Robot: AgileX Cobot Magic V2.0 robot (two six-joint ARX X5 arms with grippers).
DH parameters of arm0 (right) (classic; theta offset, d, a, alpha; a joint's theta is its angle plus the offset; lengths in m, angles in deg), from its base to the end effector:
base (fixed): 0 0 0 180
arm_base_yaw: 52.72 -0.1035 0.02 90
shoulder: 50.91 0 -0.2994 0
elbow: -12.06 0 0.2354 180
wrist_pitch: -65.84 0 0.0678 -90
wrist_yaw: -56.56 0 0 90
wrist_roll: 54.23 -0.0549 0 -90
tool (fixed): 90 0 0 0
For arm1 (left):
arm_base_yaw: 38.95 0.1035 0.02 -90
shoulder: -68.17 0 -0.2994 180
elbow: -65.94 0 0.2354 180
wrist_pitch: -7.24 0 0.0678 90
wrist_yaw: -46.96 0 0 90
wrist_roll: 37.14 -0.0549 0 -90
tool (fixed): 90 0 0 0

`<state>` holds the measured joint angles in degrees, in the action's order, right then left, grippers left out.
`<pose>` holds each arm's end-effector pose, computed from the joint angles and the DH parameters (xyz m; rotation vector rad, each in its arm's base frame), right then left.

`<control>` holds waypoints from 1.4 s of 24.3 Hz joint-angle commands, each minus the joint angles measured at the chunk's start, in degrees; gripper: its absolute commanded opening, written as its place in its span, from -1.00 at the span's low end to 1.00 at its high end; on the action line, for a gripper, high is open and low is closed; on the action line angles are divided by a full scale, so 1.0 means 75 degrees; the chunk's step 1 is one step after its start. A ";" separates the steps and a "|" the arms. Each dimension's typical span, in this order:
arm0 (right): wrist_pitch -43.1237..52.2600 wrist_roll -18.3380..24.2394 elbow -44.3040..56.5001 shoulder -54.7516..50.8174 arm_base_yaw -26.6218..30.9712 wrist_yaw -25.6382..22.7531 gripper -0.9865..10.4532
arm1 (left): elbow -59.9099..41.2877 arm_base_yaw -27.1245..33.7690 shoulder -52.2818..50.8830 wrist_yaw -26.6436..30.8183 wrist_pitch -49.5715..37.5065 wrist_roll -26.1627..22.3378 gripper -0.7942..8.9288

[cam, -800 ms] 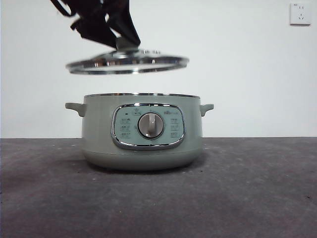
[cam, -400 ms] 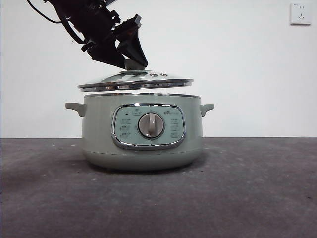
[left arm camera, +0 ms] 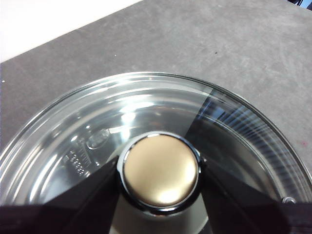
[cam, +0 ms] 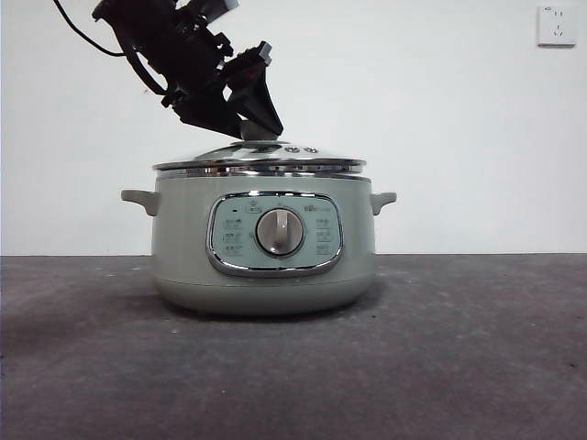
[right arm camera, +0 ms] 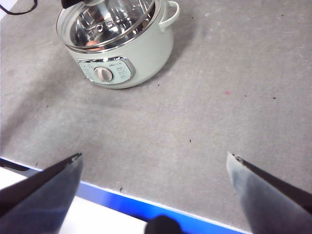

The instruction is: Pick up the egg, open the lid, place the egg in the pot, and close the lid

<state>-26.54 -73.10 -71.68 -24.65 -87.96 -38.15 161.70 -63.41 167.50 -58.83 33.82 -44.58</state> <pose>-0.0149 -0.0161 0.3644 0.1022 0.6549 0.4136 0.3650 -0.1824 0.3237 0.1621 0.4904 -0.7200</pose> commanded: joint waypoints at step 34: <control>-0.0187 0.0134 0.0067 -0.0032 -0.0006 -0.0364 0.05 | 0.1976 -0.0029 -0.0286 -0.0090 0.3147 0.0160 0.01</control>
<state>-26.51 -72.64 -71.68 -24.65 -87.96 -40.73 175.88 -63.55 166.67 -59.18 56.99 -43.49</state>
